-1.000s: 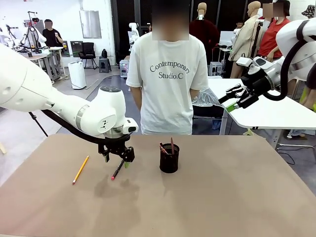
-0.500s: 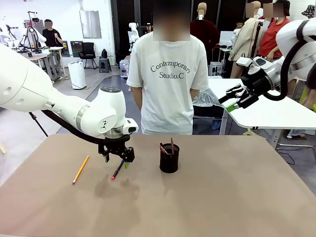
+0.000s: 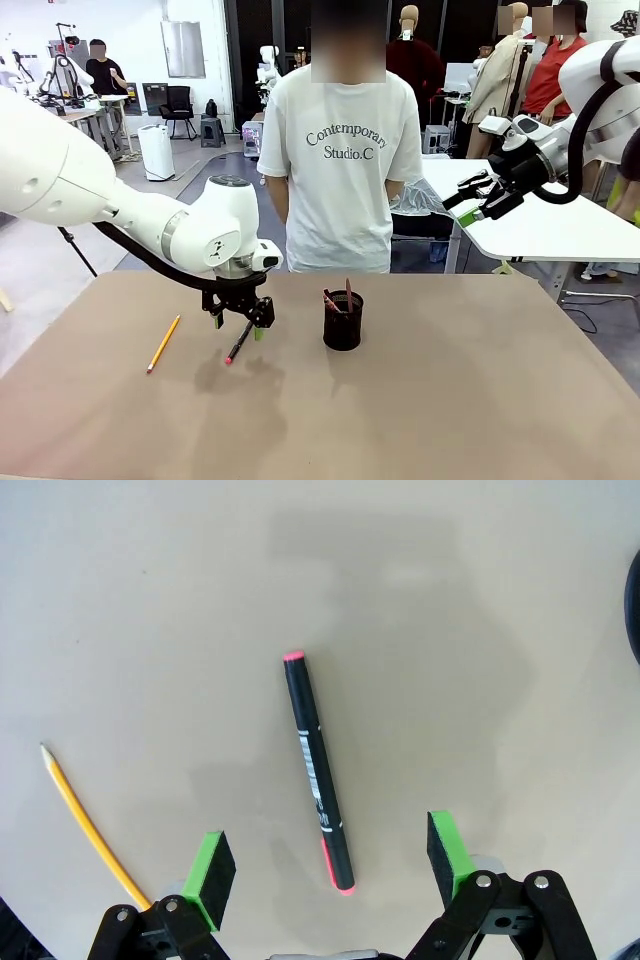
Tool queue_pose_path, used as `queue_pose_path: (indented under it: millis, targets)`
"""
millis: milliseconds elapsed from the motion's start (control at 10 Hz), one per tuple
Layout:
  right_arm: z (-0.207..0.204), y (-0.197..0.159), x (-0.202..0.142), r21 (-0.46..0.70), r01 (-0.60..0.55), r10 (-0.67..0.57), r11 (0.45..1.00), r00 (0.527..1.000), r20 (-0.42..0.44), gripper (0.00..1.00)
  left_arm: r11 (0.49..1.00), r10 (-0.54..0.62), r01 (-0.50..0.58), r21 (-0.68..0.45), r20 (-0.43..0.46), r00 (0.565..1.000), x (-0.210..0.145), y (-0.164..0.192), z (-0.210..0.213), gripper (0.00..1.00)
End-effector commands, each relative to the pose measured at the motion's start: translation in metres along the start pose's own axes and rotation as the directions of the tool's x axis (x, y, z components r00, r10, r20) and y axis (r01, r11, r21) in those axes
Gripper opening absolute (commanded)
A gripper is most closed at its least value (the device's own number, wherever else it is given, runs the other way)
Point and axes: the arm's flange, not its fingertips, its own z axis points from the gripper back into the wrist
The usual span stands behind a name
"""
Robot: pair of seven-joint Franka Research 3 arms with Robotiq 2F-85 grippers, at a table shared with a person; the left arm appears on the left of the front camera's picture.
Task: Place the pens into the pen holder.
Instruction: Pick up a writing instrument from the table and place it into the Pen holder.
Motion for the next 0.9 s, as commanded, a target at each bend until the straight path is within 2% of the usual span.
queue_pose_path:
  millis: [0,500,600,800]
  targets:
    - [0.001,-0.003,0.003,-0.003,-0.004,0.004,1.000,1.000,-0.005,1.00,1.000,0.010,-0.010,-0.029,-0.010,1.000,0.013,0.008,0.000,1.00]
    - [0.001,-0.003,0.003,-0.003,-0.004,0.004,1.000,1.000,-0.005,1.00,1.000,0.013,-0.013,-0.026,0.009,1.000,0.024,0.014,-0.016,1.00]
    - [0.001,-0.003,0.003,-0.003,-0.004,0.004,1.000,1.000,-0.005,1.00,1.000,0.004,-0.004,-0.017,0.012,1.000,0.025,0.013,-0.018,0.97]
    - [0.001,-0.003,0.003,-0.003,-0.004,0.004,1.000,1.000,-0.005,1.00,1.000,0.002,-0.002,-0.009,0.004,1.000,0.026,0.011,-0.021,0.58]
